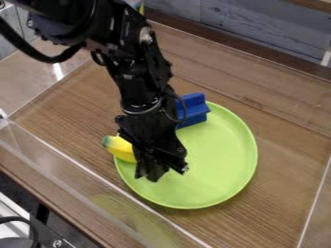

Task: Remove the banana from inside the green plate and put it on the table

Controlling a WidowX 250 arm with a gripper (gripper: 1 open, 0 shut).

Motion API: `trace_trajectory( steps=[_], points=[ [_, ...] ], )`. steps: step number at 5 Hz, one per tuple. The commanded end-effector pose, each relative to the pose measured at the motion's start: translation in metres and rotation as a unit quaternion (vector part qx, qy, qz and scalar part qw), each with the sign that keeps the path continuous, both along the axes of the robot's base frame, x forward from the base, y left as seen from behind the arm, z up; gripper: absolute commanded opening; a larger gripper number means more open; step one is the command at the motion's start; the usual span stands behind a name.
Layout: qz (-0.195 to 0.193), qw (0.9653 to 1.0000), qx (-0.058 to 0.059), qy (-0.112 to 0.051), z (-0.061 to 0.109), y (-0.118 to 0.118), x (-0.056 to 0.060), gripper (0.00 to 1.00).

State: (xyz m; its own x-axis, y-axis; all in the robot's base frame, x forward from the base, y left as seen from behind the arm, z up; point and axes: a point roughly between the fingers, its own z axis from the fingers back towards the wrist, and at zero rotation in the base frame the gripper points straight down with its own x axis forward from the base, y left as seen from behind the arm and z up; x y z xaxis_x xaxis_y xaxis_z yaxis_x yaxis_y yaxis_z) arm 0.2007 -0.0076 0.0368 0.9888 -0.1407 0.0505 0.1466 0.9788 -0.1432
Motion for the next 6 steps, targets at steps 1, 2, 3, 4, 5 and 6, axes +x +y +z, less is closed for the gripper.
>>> trace_trajectory(
  steps=[1, 2, 3, 4, 5, 6],
  points=[
    [-0.024, 0.9996, 0.0, -0.013, 0.001, -0.003, 0.002, 0.0],
    [-0.041, 0.9991, 0.0, -0.013, -0.003, -0.004, 0.0, 0.0],
    [-0.029, 0.9995, -0.001, -0.014, 0.008, -0.014, -0.009, 0.0],
    [-0.017, 0.9997, -0.001, -0.015, 0.018, -0.024, -0.016, 0.0],
    [0.022, 0.9996, 0.0, -0.015, 0.015, -0.019, -0.014, 0.0],
    [0.062, 0.998, 0.002, -0.014, 0.012, -0.016, -0.012, 0.0]
  ],
)
